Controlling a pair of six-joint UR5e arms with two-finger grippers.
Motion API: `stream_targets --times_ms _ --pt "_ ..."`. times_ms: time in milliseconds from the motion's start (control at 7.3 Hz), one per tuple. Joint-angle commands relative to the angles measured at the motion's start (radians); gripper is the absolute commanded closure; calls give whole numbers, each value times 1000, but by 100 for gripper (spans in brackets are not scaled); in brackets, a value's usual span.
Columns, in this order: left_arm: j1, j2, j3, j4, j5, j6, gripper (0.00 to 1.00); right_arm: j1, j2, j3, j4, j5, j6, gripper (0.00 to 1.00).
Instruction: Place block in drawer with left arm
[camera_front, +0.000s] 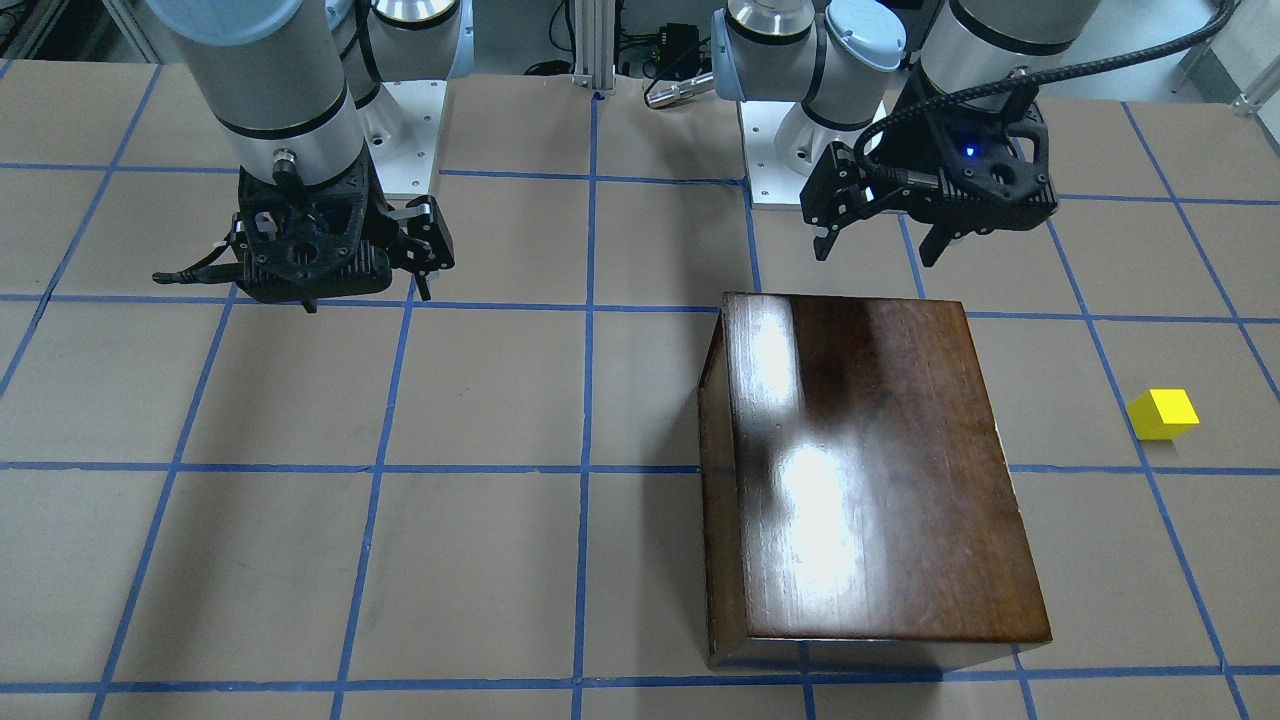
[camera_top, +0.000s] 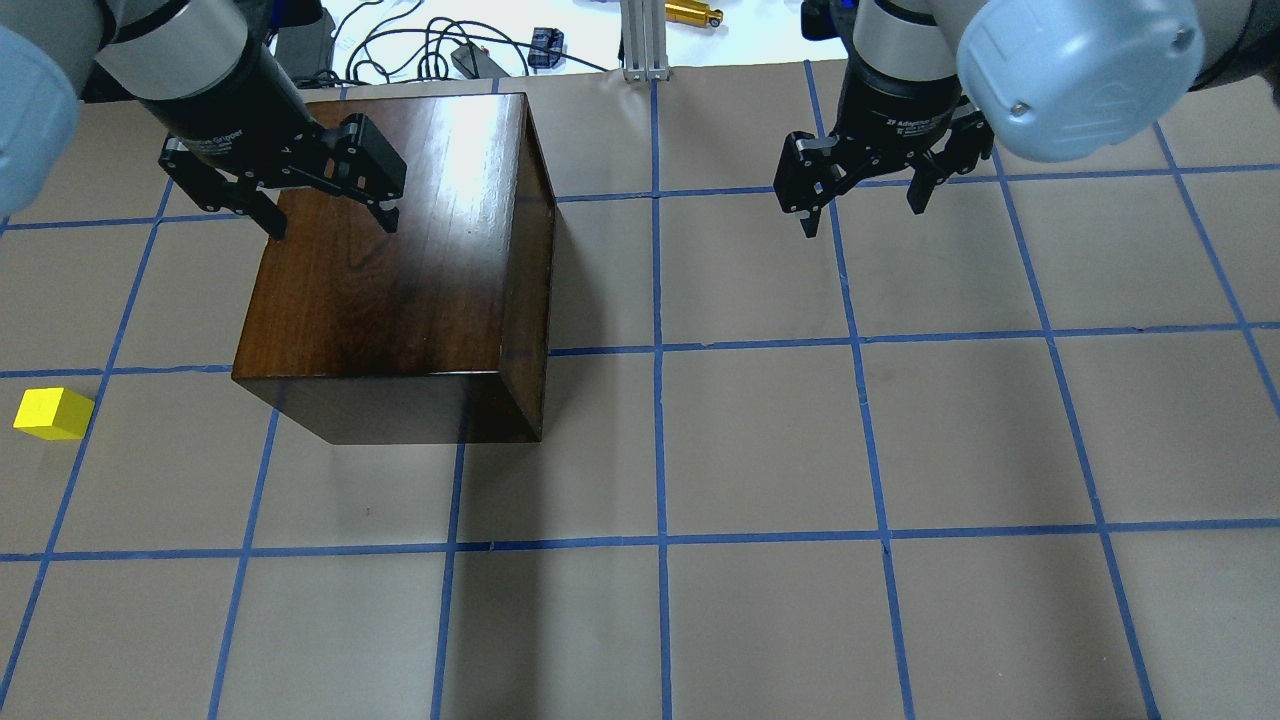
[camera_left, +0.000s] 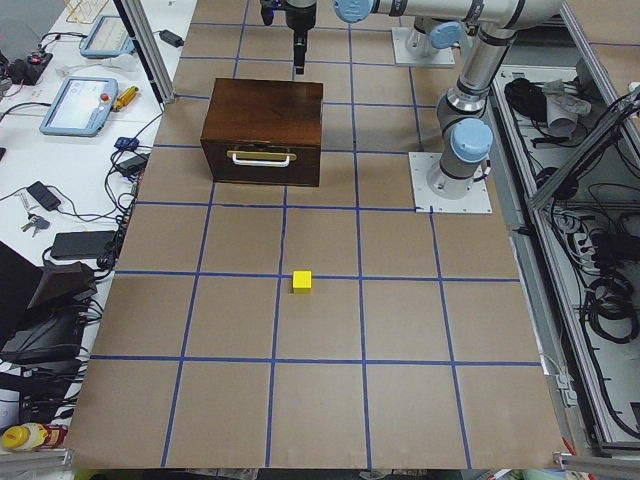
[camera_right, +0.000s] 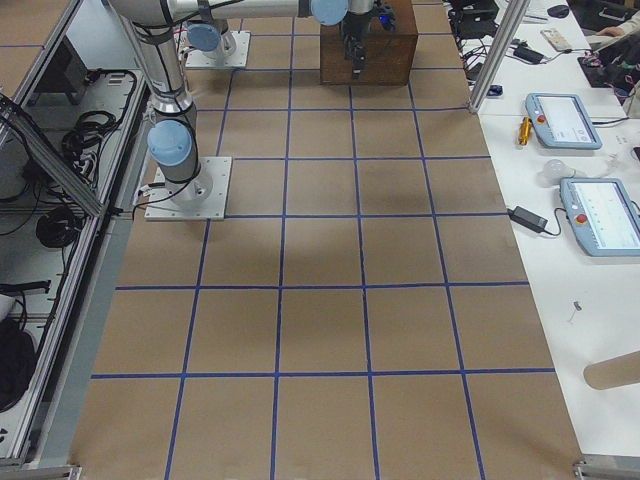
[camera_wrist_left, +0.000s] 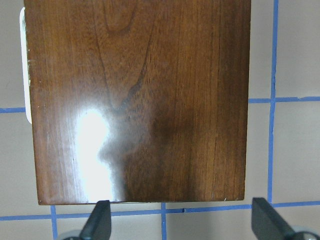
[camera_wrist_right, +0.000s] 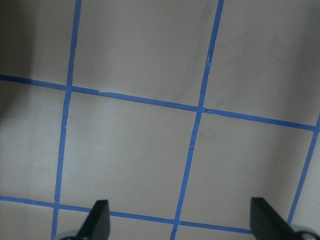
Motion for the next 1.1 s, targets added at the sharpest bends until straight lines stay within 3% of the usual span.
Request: stream_targets --times_ms 0,548,959 --pt "0 1 0 0 0 2 0 0 0 0 0 0 0 0" --pt "41 -2 -2 2 3 15 0 0 0 0 0 0 0 0" --pt "228 7 -3 -35 6 242 0 0 0 0 0 0 0 0"
